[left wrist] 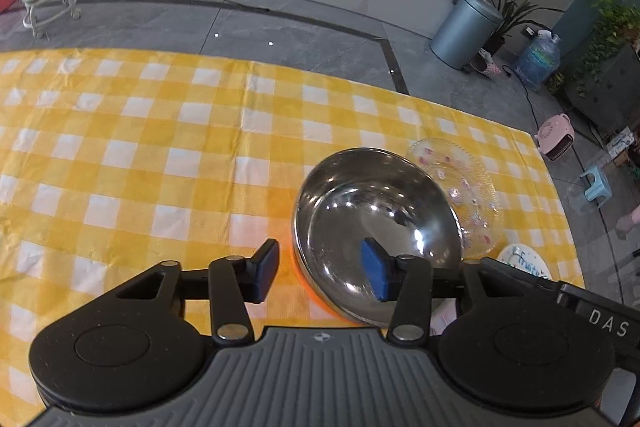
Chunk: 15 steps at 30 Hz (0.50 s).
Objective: Organize plates and bowls
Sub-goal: 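Close the left gripper on the orange bowl rim while the right gripper closes too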
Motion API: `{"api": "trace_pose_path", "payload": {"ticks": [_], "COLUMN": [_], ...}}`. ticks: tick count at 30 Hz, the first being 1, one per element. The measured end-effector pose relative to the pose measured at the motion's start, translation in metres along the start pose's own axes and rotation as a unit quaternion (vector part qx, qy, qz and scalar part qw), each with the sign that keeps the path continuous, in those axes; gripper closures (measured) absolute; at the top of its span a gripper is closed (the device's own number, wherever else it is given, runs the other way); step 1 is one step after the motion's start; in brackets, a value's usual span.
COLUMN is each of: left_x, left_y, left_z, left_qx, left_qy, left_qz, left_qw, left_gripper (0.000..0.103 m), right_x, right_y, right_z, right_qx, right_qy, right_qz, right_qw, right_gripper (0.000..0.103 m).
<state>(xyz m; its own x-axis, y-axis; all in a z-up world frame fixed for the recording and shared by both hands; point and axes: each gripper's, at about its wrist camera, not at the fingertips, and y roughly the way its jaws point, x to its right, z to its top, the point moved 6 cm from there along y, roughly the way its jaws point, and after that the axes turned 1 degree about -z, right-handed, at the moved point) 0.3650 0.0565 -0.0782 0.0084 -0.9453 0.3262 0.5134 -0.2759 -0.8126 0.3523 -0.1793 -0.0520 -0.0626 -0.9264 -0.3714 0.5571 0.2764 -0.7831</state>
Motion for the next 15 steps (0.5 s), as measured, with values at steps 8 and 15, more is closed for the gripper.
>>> {"api": "trace_pose_path", "payload": {"ticks": [8,15], "left_x": [-0.005,-0.001], "left_y": [0.02,0.03], "left_z": [0.005,0.004], "left_qx": [-0.014,-0.023], "left_qy": [0.0,0.01], "left_qz": [0.025,0.038], "left_qw": [0.9996,0.999], "left_gripper": [0.074,0.088], "right_x": [-0.014,-0.017], "right_y": [0.027,0.043], "right_z": [0.005,0.001], "right_qx": [-0.018,-0.041], "right_qy": [-0.005,-0.004], "right_qz": [-0.012,-0.018], "right_qw": [1.0,0.999], "right_gripper": [0.057,0.068]}}
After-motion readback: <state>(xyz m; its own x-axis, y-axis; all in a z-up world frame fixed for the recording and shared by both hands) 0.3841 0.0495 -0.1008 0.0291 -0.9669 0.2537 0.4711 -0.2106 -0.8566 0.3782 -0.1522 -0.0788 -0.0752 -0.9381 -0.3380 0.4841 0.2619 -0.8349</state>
